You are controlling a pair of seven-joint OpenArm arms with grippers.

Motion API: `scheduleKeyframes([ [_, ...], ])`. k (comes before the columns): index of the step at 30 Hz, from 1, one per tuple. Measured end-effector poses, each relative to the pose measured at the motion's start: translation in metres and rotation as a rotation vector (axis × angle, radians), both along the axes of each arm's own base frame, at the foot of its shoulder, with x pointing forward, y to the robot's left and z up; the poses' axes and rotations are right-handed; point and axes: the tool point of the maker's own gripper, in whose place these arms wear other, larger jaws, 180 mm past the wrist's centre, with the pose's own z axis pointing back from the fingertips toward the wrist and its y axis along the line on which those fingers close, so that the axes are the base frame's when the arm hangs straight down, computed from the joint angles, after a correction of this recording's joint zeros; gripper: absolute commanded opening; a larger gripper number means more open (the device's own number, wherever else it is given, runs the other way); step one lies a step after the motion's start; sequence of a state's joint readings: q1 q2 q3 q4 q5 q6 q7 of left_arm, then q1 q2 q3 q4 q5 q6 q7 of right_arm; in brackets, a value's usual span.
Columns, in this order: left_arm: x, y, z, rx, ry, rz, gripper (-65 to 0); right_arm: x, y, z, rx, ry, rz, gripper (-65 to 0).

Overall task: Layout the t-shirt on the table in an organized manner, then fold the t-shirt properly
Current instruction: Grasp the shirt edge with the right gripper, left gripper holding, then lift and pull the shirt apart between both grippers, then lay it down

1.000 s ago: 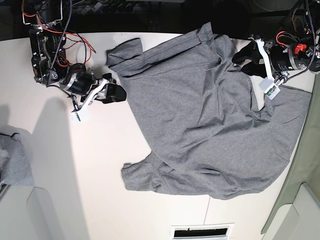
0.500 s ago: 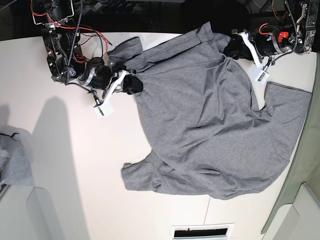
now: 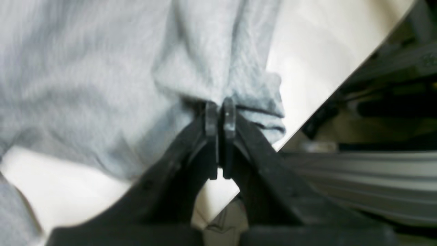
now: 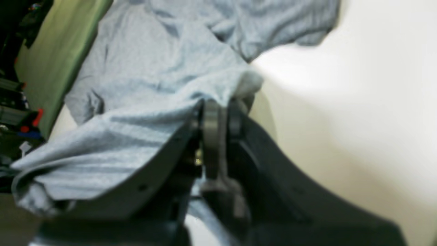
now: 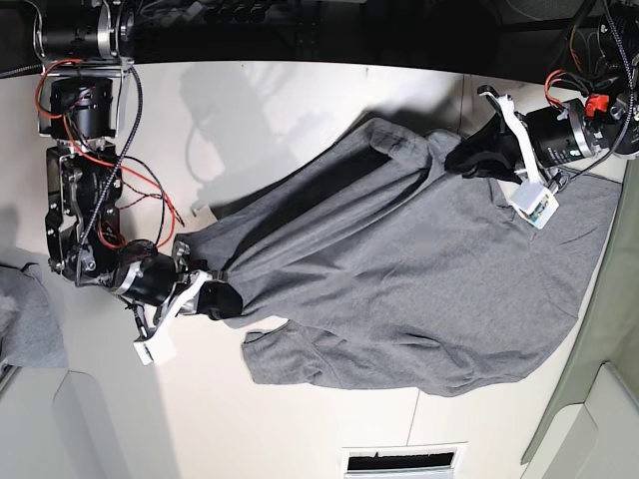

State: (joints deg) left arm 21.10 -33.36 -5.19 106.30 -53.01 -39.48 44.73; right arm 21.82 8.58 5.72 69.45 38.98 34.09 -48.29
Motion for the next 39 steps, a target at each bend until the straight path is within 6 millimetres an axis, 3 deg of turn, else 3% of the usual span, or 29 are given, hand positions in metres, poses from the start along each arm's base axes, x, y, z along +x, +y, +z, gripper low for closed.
scheduleKeyframes([
  [3,-0.001,-0.012,0.011,-0.010,-0.034,-0.037,-65.0,0.001,0.000,0.001,-0.006,0.001,0.007,-34.1],
  [5,-0.007,-0.016,0.005,0.002,-0.011,-0.056,-65.0,-0.007,-0.002,-0.009,-0.026,0.024,0.009,-26.3],
  [10,-0.036,-0.027,-0.017,0.036,0.098,-0.126,-64.3,-0.023,-0.018,-0.035,-0.065,0.046,-0.042,-26.1],
  [14,-0.061,-0.028,-0.033,0.068,0.164,-0.155,-62.7,-0.016,-0.053,-0.040,-0.154,0.001,-0.127,-26.1],
  [17,-0.063,-0.025,-0.036,0.086,0.167,-0.155,-62.8,-0.006,-0.071,-0.035,-0.176,-0.038,-0.185,-26.2],
  [21,-0.063,-0.021,-0.038,0.112,0.162,-0.154,-62.8,-0.008,-0.082,-0.043,-0.253,-0.029,-0.188,-26.4],
  [24,-0.061,-0.020,-0.036,0.109,0.158,-0.150,-62.8,-0.015,-0.071,-0.053,-0.268,-0.005,-0.136,-26.4],
  [29,-0.061,-0.020,-0.036,0.109,0.159,-0.151,-62.8,-0.052,-0.019,-0.097,-0.294,0.108,0.057,-26.4],
  [31,-0.061,-0.020,-0.037,0.111,0.158,-0.151,-62.8,-0.059,-0.006,-0.105,-0.262,0.114,0.080,-26.5],
  [32,-0.061,-0.020,-0.037,0.113,0.159,-0.151,-62.8,-0.060,-0.003,-0.107,-0.262,0.119,0.092,-27.5],
  [33,-0.061,-0.020,-0.037,0.116,0.159,-0.151,-62.8,-0.060,-0.001,-0.108,-0.259,0.125,0.098,-32.8],
  [36,-0.058,-0.011,-0.040,0.161,0.144,-0.143,-62.8,-0.063,-0.002,-0.110,-0.262,0.134,0.098,-60.7],
  [37,-0.055,-0.006,-0.040,0.180,0.137,-0.133,-62.8,-0.064,-0.004,-0.110,-0.265,0.135,0.099,-65.0],
  [39,-0.048,0.006,-0.038,0.203,0.119,-0.104,-62.8,-0.064,-0.009,-0.106,-0.287,0.140,0.106,-65.0],
])
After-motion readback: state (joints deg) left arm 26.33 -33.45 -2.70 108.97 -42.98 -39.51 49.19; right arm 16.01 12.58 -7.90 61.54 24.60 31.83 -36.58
